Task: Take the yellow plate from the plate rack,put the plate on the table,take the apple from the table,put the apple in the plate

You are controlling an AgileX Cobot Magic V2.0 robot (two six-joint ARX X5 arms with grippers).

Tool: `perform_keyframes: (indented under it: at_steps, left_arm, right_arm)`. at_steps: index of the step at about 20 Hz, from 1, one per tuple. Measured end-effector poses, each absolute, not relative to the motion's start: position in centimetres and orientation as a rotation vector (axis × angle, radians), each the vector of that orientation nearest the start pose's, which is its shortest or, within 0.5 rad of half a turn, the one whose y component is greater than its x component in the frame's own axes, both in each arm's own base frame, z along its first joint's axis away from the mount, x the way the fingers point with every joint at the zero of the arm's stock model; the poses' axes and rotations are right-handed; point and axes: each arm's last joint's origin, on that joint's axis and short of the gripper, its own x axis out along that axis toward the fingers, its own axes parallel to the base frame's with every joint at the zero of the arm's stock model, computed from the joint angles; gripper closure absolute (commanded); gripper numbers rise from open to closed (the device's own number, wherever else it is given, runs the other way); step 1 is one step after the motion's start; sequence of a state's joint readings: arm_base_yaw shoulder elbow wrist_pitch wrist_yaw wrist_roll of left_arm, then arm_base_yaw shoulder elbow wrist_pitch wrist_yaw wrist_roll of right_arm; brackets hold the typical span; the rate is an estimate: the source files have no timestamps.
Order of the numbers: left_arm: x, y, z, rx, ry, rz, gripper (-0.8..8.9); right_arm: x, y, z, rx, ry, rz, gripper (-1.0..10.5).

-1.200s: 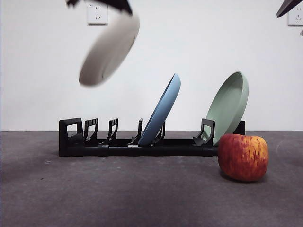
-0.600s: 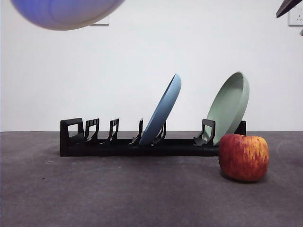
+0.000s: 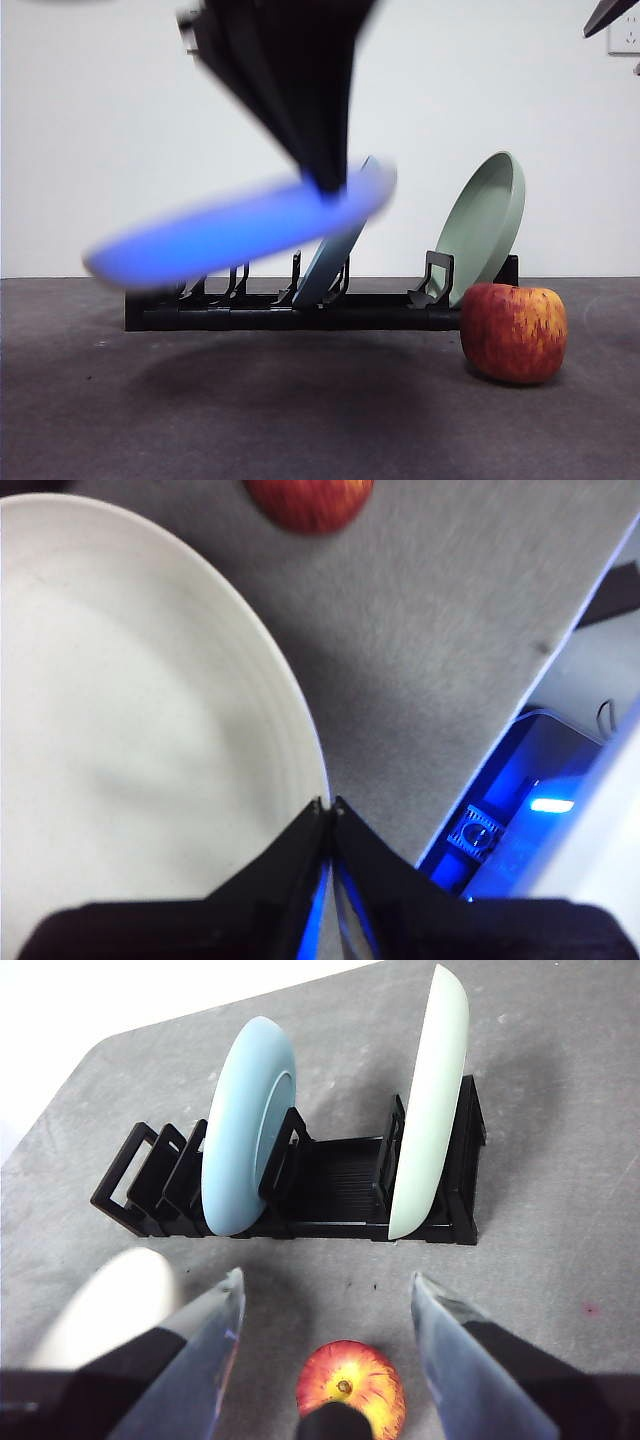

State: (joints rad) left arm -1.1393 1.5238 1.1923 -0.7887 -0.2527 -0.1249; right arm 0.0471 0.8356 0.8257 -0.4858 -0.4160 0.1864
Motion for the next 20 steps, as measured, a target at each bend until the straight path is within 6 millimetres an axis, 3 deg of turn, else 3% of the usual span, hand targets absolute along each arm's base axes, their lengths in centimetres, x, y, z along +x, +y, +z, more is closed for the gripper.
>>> perform_keyframes:
  at_steps: [5,8,11,14,17,20]
  left_arm:
    - [15.2,-29.3,19.9,0.721,1.038,-0.679,8.22]
    - [15.6,-30.0,17.7,0.768,1.078,-0.663,8.04]
    - [15.6,-29.9,18.1,0.755,1.064,-0.664,4.76]
    - [15.6,-29.5,20.7,0.698,1.001,-0.681,4.63]
    - [15.0,-28.2,26.0,0.580,0.863,-0.719,4.63]
    - [13.8,-25.5,31.2,0.444,0.694,-0.740,4.68]
  right_arm:
    - [17.1,2.0,31.2,0.271,0.533,0.406,6.6]
    - [17.1,2.0,31.2,0.271,0.533,0.407,6.6]
    - [17.1,2.0,31.2,0.272,0.534,0.407,6.6]
    - [17.0,2.1,31.3,0.267,0.534,0.419,6.6]
    - [16.9,2.6,32.4,0.242,0.512,0.451,6.5]
    - [16.9,3.3,34.2,0.197,0.506,0.500,6.3]
